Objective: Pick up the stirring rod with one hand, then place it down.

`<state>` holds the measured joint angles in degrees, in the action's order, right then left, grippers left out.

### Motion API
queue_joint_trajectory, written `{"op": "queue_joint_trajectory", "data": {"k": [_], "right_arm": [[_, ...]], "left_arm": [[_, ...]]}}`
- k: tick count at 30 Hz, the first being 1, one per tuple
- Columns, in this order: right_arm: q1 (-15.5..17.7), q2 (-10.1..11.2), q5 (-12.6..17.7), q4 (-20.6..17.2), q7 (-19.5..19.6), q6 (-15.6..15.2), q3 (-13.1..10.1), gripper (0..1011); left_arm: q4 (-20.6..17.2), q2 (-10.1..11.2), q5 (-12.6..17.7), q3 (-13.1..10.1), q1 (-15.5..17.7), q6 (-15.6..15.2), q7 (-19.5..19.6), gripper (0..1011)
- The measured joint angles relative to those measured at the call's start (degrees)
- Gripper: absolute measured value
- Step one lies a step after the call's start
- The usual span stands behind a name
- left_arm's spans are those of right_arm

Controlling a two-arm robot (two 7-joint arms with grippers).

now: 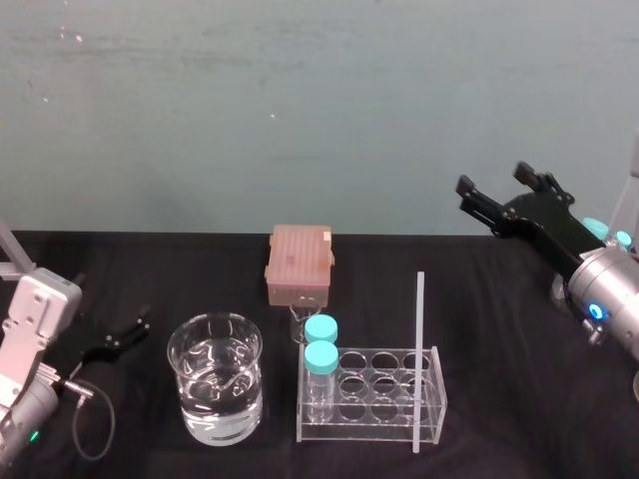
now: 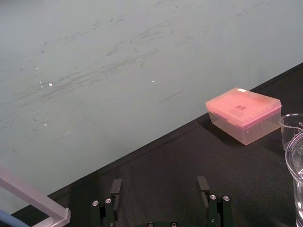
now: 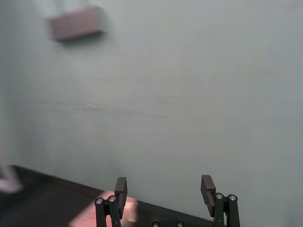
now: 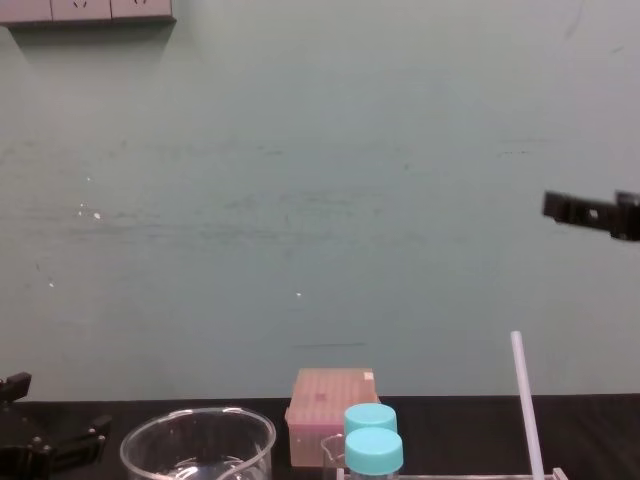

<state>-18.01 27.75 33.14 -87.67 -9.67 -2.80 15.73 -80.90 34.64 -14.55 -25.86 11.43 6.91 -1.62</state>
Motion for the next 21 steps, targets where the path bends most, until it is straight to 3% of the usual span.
{"op": "queue_joint_trajectory", "data": {"k": [7, 21], "right_arm": [[-1.4, -3.3, -3.6, 5.3, 7.0, -2.9, -0.3, 1002], [-0.9, -4.2, -4.8, 6.3, 7.4, -4.2, -0.5, 1002]], "left_arm": [[0.0, 0.0, 0.0, 0.0, 0.0, 0.0, 0.0, 1005], [0.0, 0.0, 0.0, 0.0, 0.0, 0.0, 0.0, 1005]]}}
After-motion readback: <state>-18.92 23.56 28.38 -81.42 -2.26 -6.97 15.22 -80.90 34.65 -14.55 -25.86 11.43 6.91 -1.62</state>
